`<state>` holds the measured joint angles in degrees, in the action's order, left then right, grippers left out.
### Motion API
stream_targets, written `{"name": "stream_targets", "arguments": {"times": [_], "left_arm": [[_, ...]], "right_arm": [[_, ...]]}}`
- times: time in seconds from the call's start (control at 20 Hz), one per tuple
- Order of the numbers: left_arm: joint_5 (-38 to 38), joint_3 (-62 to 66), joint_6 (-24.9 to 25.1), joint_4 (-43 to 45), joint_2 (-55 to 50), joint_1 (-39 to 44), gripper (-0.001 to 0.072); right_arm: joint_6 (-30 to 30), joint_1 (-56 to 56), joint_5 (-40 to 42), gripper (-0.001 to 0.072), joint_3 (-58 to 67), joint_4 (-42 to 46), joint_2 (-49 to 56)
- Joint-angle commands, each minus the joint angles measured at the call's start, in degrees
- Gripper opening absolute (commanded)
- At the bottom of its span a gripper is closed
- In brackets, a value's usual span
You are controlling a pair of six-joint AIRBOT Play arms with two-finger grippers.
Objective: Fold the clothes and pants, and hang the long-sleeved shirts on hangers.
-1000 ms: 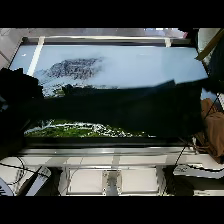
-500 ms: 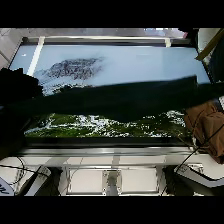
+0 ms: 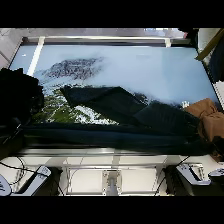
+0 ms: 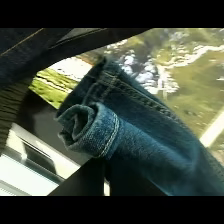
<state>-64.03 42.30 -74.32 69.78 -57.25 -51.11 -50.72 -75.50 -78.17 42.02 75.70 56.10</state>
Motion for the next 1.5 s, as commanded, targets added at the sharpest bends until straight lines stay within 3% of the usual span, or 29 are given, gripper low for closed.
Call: {"name": "stream_targets", "arguments": {"times": [0.0,0.05,0.1,0.2,0.25,0.3,0.35,0.45,0.5,0.75,0.95,1.2,1.45], "left_arm": [[1.0,1.2,1.4,-2.3,-0.7,0.0,0.0232],[1.0,4.0,3.5,-6.3,-0.6,-0.1,0.0456],[1.0,7.3,5.6,-12.1,-0.7,0.0,0.0493],[2.4,14.4,11.6,-29.4,-0.7,1.1,0.0493],[4.3,17.8,13.6,-33.5,-1.0,3.8,0.0488],[6.1,21.2,13.1,-30.7,-1.9,7.6,0.0487],[6.3,24.5,9.2,-23.5,-4.1,12.7,0.0487],[3.8,28.8,0.3,-10.0,-10.5,23.5,0.0487],[2.8,30.0,-1.7,-7.8,-14.2,27.8,0.0487],[3.0,34.2,-1.8,-8.5,-34.0,42.8,0.0510],[3.0,36.4,-4.5,-8.5,-41.5,43.8,0.0550],[2.5,37.2,-3.7,-7.5,-41.7,41.2,0.0550],[3.0,37.2,-3.7,-4.9,-41.8,43.7,0.0543]], "right_arm": [[-6.9,-1.2,-2.4,0.0351,2.9,8.5,-0.6],[-7.7,-1.2,-3.3,0.0351,6.9,6.5,-0.6],[-9.3,-1.2,-3.3,0.0350,10.9,3.4,-0.7],[-12.3,-1.2,-1.2,0.0348,18.0,-9.2,-1.0],[-12.3,-1.1,0.5,0.0347,20.0,-19.1,-1.4],[-11.9,0.0,2.5,0.0347,20.8,-28.0,-1.6],[-10.3,2.2,4.0,0.0347,20.9,-33.3,-1.5],[-9.9,9.9,6.4,0.0347,20.9,-32.5,-1.0],[-9.9,14.3,7.5,0.0347,20.9,-29.9,-0.6],[-10.3,30.3,10.1,0.0347,20.9,-25.7,1.4],[-10.3,33.9,10.0,0.0347,20.9,-25.5,1.4],[-11.6,33.9,9.8,0.0347,20.9,-24.6,1.4],[-12.2,33.9,9.8,0.0347,20.9,-24.7,1.4]]}}
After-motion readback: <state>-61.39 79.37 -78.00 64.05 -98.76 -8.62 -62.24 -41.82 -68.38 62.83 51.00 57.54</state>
